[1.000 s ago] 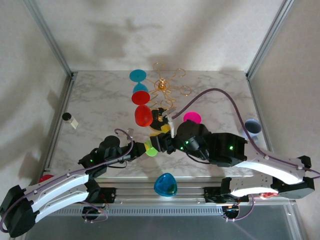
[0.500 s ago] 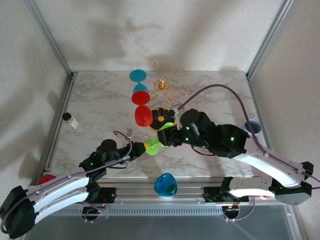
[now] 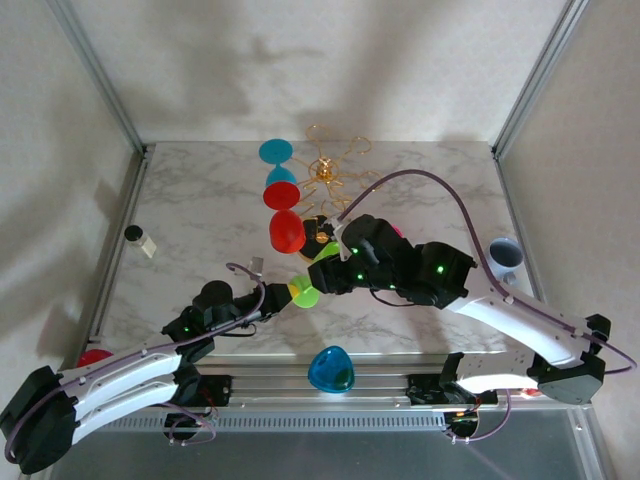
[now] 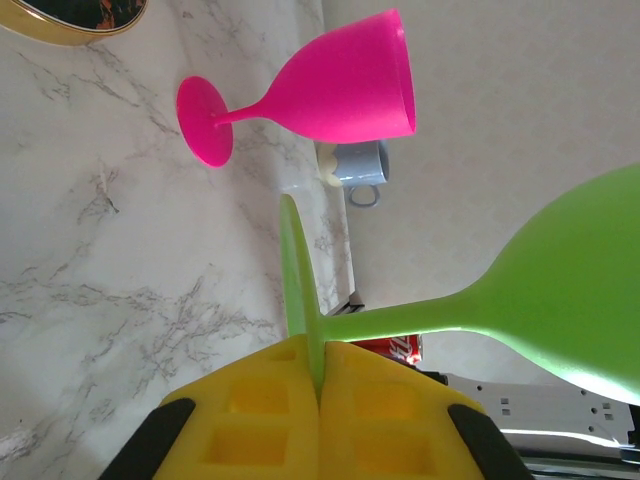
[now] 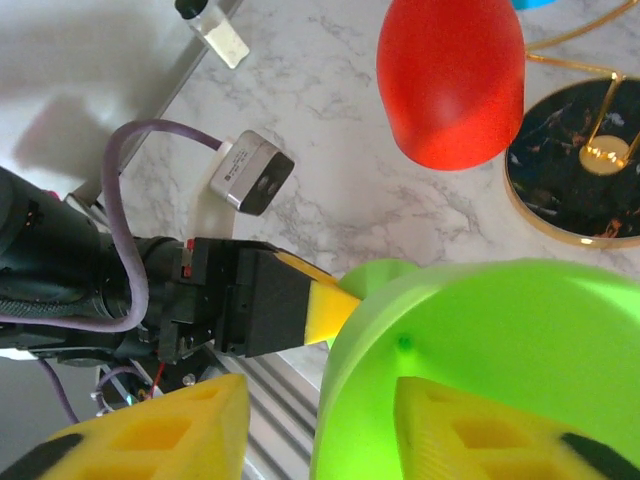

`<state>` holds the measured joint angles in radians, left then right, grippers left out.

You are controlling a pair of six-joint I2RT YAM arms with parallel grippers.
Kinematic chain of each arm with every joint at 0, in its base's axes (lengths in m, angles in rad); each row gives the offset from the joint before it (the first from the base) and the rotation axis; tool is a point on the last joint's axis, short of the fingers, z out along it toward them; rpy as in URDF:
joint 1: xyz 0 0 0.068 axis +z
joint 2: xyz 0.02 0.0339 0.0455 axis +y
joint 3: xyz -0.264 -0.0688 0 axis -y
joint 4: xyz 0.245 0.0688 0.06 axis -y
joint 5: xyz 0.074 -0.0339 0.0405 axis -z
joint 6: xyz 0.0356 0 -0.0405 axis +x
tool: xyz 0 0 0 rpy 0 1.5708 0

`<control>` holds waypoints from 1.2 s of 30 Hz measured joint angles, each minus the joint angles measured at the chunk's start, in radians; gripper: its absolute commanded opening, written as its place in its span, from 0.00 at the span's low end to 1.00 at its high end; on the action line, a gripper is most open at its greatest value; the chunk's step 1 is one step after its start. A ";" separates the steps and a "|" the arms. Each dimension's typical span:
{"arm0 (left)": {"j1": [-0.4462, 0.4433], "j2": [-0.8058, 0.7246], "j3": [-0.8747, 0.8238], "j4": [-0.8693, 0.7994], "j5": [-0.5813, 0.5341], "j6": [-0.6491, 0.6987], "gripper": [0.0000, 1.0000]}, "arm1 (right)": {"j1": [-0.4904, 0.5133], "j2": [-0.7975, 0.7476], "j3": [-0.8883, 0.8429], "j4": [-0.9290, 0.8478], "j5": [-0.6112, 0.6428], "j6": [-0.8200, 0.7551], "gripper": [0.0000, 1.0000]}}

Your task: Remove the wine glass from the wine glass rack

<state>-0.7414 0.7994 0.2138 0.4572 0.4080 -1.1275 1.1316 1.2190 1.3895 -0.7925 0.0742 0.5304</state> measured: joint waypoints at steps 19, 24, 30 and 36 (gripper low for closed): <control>0.055 -0.035 0.000 -0.042 -0.002 -0.023 0.28 | -0.005 0.006 0.000 -0.032 0.001 -0.013 0.00; 0.070 -0.073 0.009 -0.129 -0.032 -0.020 0.30 | -0.005 0.018 0.000 -0.055 0.034 -0.013 0.00; 0.076 -0.084 0.104 -0.348 -0.101 0.040 0.31 | -0.006 0.052 0.000 -0.076 0.072 -0.013 0.00; 0.076 -0.060 0.270 -0.557 -0.187 0.141 0.31 | -0.007 0.100 -0.005 -0.088 0.116 -0.013 0.00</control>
<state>-0.6655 0.7391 0.4839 -0.0994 0.2211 -0.9867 1.1248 1.3190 1.3842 -0.8806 0.1898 0.5179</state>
